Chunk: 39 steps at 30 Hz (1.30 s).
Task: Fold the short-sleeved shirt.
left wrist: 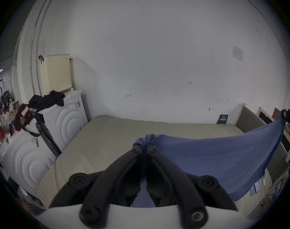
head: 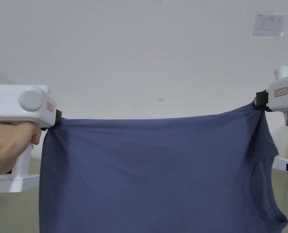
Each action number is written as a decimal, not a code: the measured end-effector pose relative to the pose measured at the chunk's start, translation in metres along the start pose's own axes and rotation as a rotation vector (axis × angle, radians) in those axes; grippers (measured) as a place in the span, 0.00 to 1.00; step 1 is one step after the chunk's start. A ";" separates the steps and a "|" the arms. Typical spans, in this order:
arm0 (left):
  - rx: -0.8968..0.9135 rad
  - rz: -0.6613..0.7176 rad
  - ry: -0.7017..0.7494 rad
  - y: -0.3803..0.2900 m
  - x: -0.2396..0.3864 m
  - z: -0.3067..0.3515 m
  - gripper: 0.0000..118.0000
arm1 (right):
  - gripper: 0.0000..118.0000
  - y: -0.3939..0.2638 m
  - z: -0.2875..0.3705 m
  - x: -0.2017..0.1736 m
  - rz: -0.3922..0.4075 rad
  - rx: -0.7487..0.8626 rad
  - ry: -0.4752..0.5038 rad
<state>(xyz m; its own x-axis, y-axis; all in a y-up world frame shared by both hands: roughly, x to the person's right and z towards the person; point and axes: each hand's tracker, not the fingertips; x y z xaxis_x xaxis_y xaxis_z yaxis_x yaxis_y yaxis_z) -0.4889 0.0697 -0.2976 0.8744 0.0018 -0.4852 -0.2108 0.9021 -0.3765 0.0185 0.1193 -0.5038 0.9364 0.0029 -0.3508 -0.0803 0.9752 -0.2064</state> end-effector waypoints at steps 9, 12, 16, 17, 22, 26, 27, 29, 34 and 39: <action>0.078 0.007 0.050 0.037 0.014 -0.070 0.02 | 0.03 0.041 -0.076 -0.011 0.053 0.046 -0.025; 0.090 -0.001 0.060 0.047 0.019 -0.088 0.02 | 0.03 0.051 -0.097 -0.012 0.054 0.060 -0.036; 0.101 0.012 0.076 0.052 0.023 -0.109 0.02 | 0.03 0.058 -0.117 -0.011 0.049 0.077 -0.038; 0.104 0.012 0.075 0.050 0.023 -0.113 0.02 | 0.03 0.059 -0.123 -0.012 0.053 0.080 -0.041; 0.098 0.026 0.039 0.033 0.021 -0.133 0.02 | 0.03 0.055 -0.143 -0.018 0.058 0.067 -0.055; 0.061 0.005 0.048 0.012 0.020 -0.157 0.02 | 0.03 0.032 -0.156 -0.019 0.062 0.058 -0.033; 0.049 -0.006 0.045 0.004 0.019 -0.164 0.02 | 0.03 0.021 -0.159 -0.019 0.062 0.037 -0.038; -0.001 -0.031 0.045 -0.020 0.018 -0.178 0.02 | 0.03 -0.017 -0.163 -0.016 0.069 -0.018 -0.033; -0.128 -0.091 0.010 -0.105 0.016 -0.196 0.02 | 0.03 -0.137 -0.133 -0.007 0.018 -0.116 0.028; -0.228 -0.145 -0.025 -0.202 0.005 -0.159 0.02 | 0.03 -0.263 -0.056 0.001 -0.045 -0.257 0.059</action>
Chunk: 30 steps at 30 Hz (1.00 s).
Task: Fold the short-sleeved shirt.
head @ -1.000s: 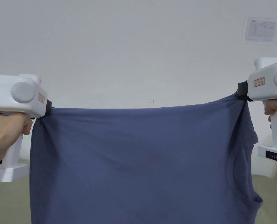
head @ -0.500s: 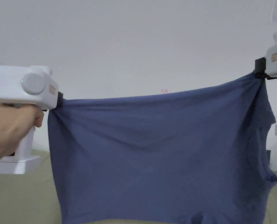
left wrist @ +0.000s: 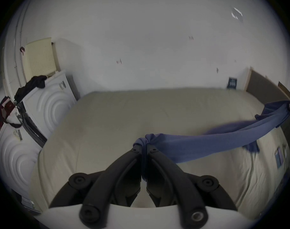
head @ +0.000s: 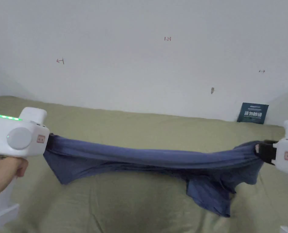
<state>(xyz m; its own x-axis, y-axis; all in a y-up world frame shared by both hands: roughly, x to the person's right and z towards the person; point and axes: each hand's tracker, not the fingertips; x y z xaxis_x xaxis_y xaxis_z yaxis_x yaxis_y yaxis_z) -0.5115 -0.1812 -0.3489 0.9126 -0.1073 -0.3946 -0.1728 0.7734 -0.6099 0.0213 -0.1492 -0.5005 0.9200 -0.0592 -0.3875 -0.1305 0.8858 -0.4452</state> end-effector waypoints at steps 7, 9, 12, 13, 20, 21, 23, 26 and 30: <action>-0.083 -0.013 -0.062 -0.146 -0.010 0.066 0.02 | 0.03 -0.154 0.100 0.013 -0.052 -0.169 0.008; -0.133 0.005 -0.085 -0.176 -0.014 0.088 0.02 | 0.03 -0.183 0.129 0.011 -0.025 -0.185 0.009; -0.142 0.048 -0.085 -0.214 -0.022 0.117 0.02 | 0.03 -0.221 0.162 0.009 -0.088 -0.234 0.025; -0.142 0.067 -0.097 -0.223 -0.026 0.128 0.02 | 0.03 -0.230 0.172 0.008 -0.081 -0.246 0.026; -0.156 0.077 -0.093 -0.258 -0.040 0.170 0.02 | 0.03 -0.262 0.207 0.011 -0.111 -0.279 0.032; -0.162 0.077 -0.097 -0.261 -0.041 0.170 0.02 | 0.03 -0.263 0.207 0.012 -0.117 -0.282 0.035; -0.169 0.080 -0.104 -0.263 -0.042 0.170 0.02 | 0.04 -0.264 0.203 0.012 -0.122 -0.289 0.039; -0.176 0.091 -0.129 -0.267 -0.040 0.167 0.50 | 0.60 -0.261 0.197 0.013 -0.174 -0.282 0.063; -0.210 0.138 -0.141 -0.271 -0.040 0.174 1.00 | 0.97 -0.254 0.195 0.010 -0.187 -0.196 0.002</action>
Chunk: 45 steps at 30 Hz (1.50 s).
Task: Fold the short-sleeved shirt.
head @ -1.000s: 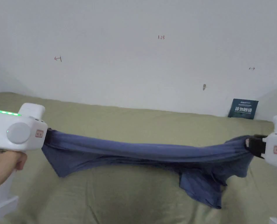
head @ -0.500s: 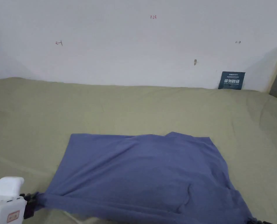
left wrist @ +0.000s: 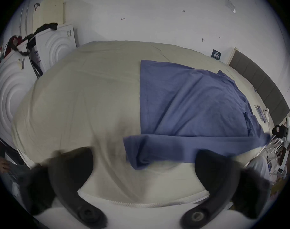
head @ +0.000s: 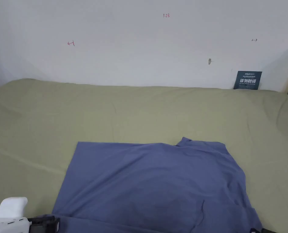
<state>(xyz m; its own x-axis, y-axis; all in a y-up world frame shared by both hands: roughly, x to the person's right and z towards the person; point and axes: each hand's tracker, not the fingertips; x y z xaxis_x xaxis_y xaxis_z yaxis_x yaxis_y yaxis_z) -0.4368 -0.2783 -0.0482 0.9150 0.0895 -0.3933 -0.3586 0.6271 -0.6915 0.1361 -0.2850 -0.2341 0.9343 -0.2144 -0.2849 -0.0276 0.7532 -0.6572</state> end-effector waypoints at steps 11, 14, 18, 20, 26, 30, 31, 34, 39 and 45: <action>0.300 0.102 0.081 -0.014 0.037 0.077 0.00 | 0.02 0.012 0.043 -0.057 0.118 0.121 -0.002; 0.317 0.102 0.042 -0.024 0.034 0.081 0.00 | 0.01 0.006 0.047 -0.060 0.143 0.165 0.001; 0.377 0.034 0.112 -0.033 0.037 0.087 0.00 | 0.01 0.000 0.052 -0.069 0.197 0.203 -0.028; 0.378 0.036 0.117 -0.032 0.035 0.090 0.00 | 0.01 -0.003 0.052 -0.070 0.183 0.202 -0.016; 0.276 0.040 0.096 -0.024 0.014 0.062 0.00 | 0.01 -0.006 0.048 -0.076 0.208 0.190 -0.011; 0.164 0.070 0.056 -0.016 -0.004 0.027 0.04 | 0.01 -0.007 0.039 -0.072 0.197 0.165 -0.011; 0.147 0.070 0.037 -0.013 -0.003 0.019 0.24 | 0.01 -0.007 0.037 -0.071 0.195 0.154 -0.013; 0.045 0.057 0.078 -0.003 -0.011 -0.015 0.59 | 0.01 -0.007 0.031 -0.067 0.187 0.120 -0.017; -0.063 0.031 0.147 0.011 -0.001 -0.050 1.00 | 0.01 -0.005 0.023 -0.054 0.159 0.073 -0.012; -0.081 0.053 0.044 0.009 0.011 -0.044 0.12 | 0.01 -0.007 0.011 -0.036 0.172 -0.004 -0.039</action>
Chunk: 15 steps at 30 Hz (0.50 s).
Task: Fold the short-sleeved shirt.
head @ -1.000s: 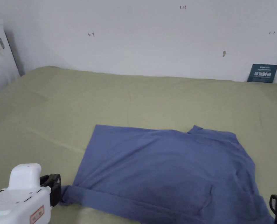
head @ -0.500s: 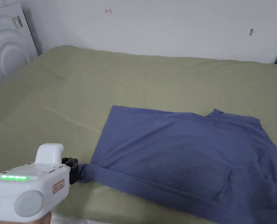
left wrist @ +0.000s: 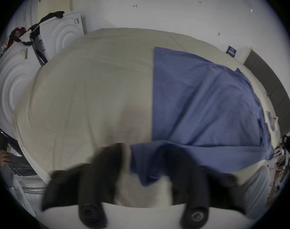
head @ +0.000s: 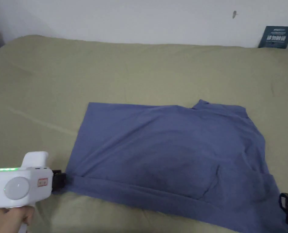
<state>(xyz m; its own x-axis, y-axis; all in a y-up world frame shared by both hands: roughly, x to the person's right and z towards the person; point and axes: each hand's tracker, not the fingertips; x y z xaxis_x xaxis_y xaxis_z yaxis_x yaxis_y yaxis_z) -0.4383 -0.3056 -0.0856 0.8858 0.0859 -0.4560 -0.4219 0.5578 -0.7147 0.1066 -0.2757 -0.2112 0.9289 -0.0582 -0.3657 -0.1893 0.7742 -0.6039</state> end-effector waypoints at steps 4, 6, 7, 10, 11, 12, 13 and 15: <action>0.037 -0.036 0.007 -0.004 0.010 0.017 0.07 | 0.01 -0.004 -0.001 0.010 0.010 -0.014 -0.011; 0.041 -0.037 0.012 -0.005 0.009 0.022 0.07 | 0.02 -0.006 -0.002 0.016 0.002 -0.019 -0.014; 0.048 -0.037 0.011 -0.005 0.008 0.025 0.07 | 0.02 -0.009 -0.004 0.020 -0.003 -0.026 -0.016; 0.056 -0.024 0.003 -0.007 0.006 0.032 0.07 | 0.87 -0.018 -0.006 0.029 -0.023 -0.075 -0.005; 0.058 -0.022 0.001 -0.009 0.007 0.033 0.07 | 0.99 -0.021 -0.011 0.031 -0.028 -0.135 0.005; 0.056 -0.023 0.004 -0.010 0.008 0.034 0.07 | 0.94 -0.027 -0.016 0.032 -0.022 -0.200 0.026; 0.053 -0.027 0.010 -0.011 0.010 0.035 0.07 | 0.91 -0.035 -0.016 0.034 -0.004 -0.163 0.039; 0.049 -0.033 0.016 -0.014 0.008 0.033 0.07 | 0.90 -0.045 -0.025 0.034 0.027 -0.251 0.029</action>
<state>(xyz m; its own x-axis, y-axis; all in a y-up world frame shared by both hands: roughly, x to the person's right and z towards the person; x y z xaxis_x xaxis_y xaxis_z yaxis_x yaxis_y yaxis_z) -0.4190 -0.2855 -0.0615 0.8957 0.0535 -0.4414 -0.3821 0.6002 -0.7027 0.1389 -0.3285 -0.2143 0.9138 -0.0604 -0.4016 -0.2899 0.5954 -0.7493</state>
